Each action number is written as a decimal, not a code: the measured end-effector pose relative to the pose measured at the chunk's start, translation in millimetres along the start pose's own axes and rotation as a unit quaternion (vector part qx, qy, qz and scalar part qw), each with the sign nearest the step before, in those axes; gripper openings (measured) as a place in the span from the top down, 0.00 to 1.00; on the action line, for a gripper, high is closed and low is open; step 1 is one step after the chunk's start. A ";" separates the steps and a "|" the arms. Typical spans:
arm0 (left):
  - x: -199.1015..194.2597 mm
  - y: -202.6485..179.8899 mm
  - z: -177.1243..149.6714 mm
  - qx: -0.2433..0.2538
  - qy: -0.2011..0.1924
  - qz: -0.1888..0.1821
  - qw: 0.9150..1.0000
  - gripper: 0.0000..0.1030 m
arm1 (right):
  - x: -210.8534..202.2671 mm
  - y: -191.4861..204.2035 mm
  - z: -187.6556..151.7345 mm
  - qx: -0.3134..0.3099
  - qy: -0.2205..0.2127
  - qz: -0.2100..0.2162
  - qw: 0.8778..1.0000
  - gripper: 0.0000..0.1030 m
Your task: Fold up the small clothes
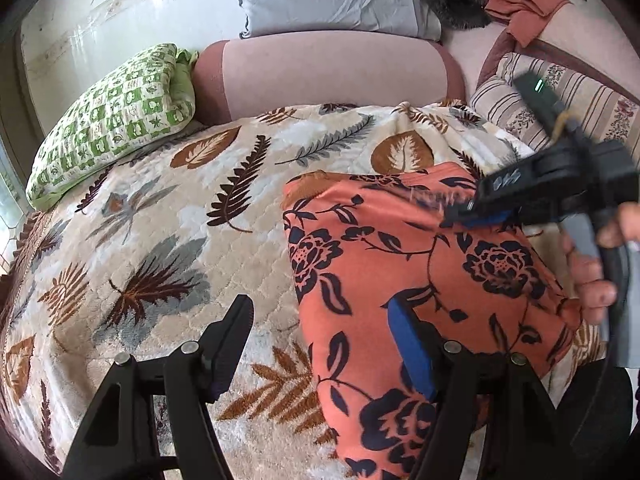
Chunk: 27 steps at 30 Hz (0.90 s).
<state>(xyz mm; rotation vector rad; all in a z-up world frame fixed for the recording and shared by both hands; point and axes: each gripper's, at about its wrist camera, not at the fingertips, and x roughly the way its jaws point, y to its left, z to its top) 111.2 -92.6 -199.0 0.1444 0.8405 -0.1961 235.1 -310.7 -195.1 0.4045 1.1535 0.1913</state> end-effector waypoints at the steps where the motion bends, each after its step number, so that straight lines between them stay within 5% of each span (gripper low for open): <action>1: 1.6 -0.1 -0.1 0.001 0.001 0.001 1.000 0.32 | 10.7 -8.0 0.8 0.015 0.012 0.014 1.000 0.73; 8: 3.9 0.3 -1.7 0.001 0.006 0.005 1.000 0.32 | -5.8 -13.1 -5.6 0.025 -0.002 0.036 0.999 0.73; 15: -0.8 -3.9 -3.1 0.003 0.005 0.007 1.000 0.32 | -71.6 0.3 -47.4 -0.004 -0.037 0.062 0.997 0.73; 22: -1.9 -9.8 -9.5 0.007 0.012 0.010 1.000 0.32 | -67.0 -9.0 -101.6 -0.031 -0.018 0.028 0.999 0.72; 27: -6.1 -8.7 -12.1 0.007 0.015 0.014 1.000 0.32 | -71.3 -1.2 -105.7 -0.049 -0.032 0.013 0.998 0.72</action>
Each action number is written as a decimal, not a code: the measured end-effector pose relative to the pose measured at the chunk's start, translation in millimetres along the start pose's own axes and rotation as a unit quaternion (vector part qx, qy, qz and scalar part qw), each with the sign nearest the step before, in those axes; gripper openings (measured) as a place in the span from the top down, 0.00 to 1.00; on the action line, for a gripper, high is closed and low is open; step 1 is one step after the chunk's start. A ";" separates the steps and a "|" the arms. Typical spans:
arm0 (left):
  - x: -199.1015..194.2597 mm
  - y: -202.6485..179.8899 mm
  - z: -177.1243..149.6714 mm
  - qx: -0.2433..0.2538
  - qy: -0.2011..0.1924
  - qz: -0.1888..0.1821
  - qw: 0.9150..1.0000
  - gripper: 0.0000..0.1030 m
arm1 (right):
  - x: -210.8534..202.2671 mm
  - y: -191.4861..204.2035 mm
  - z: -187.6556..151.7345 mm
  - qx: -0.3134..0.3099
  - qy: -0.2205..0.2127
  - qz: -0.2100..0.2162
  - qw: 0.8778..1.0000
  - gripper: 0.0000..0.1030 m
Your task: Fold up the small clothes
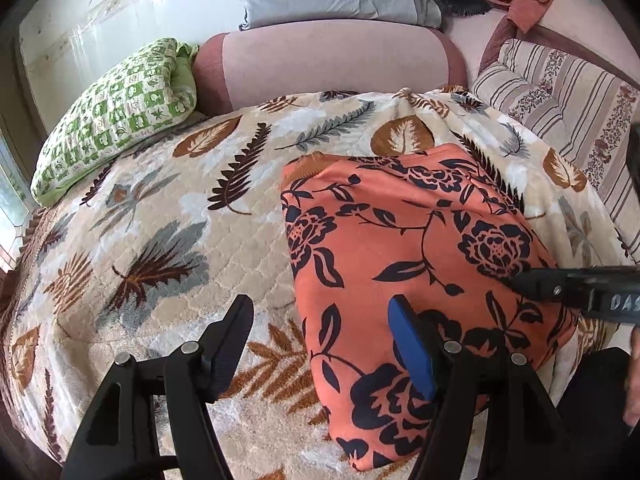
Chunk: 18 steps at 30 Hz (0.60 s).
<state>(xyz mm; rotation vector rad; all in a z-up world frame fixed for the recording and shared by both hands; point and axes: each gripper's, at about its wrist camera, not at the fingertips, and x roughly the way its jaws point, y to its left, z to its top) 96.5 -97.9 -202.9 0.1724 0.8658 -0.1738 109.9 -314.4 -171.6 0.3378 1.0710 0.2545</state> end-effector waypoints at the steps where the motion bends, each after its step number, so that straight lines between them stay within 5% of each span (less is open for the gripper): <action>1: -1.9 0.7 0.5 0.000 -0.002 0.000 1.000 0.32 | -4.8 -0.1 1.9 0.004 0.000 0.006 1.000 0.72; 6: -12.6 5.2 4.4 -0.006 -0.014 0.001 1.000 0.32 | -36.4 -4.3 2.6 0.013 -0.041 0.023 0.999 0.63; 9: -18.4 6.0 7.0 -0.008 -0.018 0.001 1.000 0.32 | -59.2 0.0 -1.5 0.005 -0.074 0.032 0.997 0.36; 18: -46.6 11.2 14.5 -0.021 -0.044 0.018 0.999 0.19 | -96.8 35.6 -18.7 -0.043 -0.136 -0.006 0.990 0.36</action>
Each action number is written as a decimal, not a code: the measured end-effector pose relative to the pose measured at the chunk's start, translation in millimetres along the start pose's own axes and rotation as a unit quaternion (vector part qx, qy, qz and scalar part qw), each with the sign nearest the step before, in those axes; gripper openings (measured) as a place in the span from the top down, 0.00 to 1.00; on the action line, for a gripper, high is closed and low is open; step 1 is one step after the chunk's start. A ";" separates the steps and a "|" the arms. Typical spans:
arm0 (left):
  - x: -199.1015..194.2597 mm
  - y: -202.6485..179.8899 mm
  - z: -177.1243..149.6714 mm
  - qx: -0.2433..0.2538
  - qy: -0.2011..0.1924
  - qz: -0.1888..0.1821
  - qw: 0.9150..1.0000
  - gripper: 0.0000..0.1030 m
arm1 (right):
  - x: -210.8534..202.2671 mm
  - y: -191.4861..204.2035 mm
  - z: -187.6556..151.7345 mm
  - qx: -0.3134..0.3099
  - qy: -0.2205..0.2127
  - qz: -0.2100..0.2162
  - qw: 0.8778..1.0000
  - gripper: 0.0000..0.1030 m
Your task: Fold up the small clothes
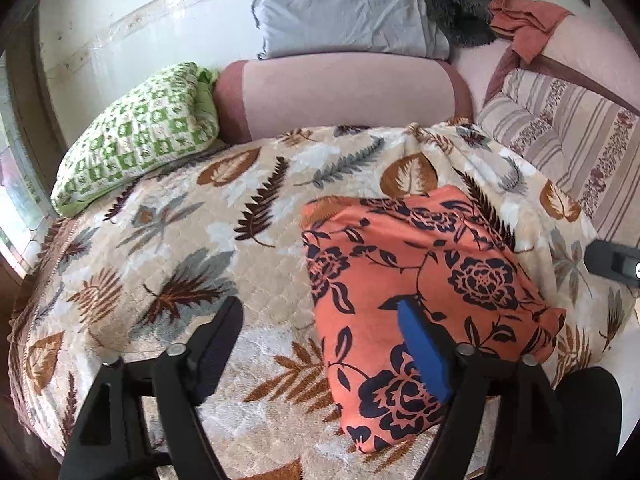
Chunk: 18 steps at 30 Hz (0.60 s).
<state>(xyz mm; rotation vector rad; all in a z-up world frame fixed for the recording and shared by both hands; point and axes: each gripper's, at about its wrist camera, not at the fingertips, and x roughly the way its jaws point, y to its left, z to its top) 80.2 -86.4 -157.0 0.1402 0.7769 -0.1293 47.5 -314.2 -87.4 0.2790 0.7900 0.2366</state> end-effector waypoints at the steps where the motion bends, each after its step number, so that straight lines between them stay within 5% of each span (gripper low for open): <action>1: -2.3 1.6 0.7 -0.004 -0.002 0.002 1.000 0.17 | -3.3 3.9 -1.3 -0.007 -0.007 -0.007 1.000 0.36; 11: -39.6 24.3 7.3 -0.044 -0.038 0.035 0.998 0.10 | -16.2 27.7 -13.0 -0.033 -0.055 -0.079 0.995 0.36; 18: -63.2 31.2 8.7 -0.041 -0.058 0.045 0.996 0.09 | -17.8 40.1 -16.3 -0.047 -0.057 -0.077 0.994 0.36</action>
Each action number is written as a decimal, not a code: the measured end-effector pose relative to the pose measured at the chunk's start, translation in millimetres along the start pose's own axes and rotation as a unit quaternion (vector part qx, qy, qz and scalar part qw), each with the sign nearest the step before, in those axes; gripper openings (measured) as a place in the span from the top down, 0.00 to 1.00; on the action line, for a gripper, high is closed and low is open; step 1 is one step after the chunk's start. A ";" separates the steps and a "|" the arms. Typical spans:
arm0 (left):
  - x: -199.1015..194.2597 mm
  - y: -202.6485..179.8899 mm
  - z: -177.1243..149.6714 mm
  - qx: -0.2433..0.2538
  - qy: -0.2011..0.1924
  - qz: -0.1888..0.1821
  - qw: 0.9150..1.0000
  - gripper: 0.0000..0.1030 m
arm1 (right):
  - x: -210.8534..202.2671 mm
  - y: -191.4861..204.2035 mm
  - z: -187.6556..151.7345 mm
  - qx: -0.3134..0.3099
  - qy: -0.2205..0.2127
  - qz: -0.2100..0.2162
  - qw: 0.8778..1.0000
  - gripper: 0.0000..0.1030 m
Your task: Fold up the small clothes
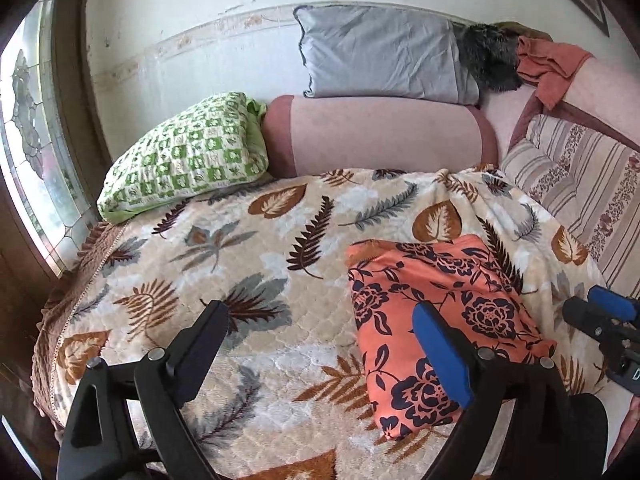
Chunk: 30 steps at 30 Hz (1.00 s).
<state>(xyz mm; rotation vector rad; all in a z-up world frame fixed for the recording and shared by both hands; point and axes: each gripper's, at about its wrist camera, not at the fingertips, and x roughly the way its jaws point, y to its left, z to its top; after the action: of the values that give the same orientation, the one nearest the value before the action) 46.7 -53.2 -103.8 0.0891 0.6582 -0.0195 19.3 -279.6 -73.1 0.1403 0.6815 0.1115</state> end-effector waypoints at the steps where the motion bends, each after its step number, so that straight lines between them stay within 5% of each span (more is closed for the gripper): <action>1: -1.9 0.8 0.3 -0.002 -0.001 0.001 1.000 0.09 | -0.7 2.6 -0.1 -0.003 0.000 0.001 1.000 0.36; 30: -55.2 32.3 7.2 -0.034 -0.043 0.003 0.999 0.09 | -23.5 41.3 1.1 -0.026 -0.024 0.004 0.999 0.36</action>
<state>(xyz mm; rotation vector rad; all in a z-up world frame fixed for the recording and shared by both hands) 9.0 -22.3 -61.9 0.0251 0.5727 0.0057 -0.4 -242.5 -50.9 0.0955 0.6307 0.1327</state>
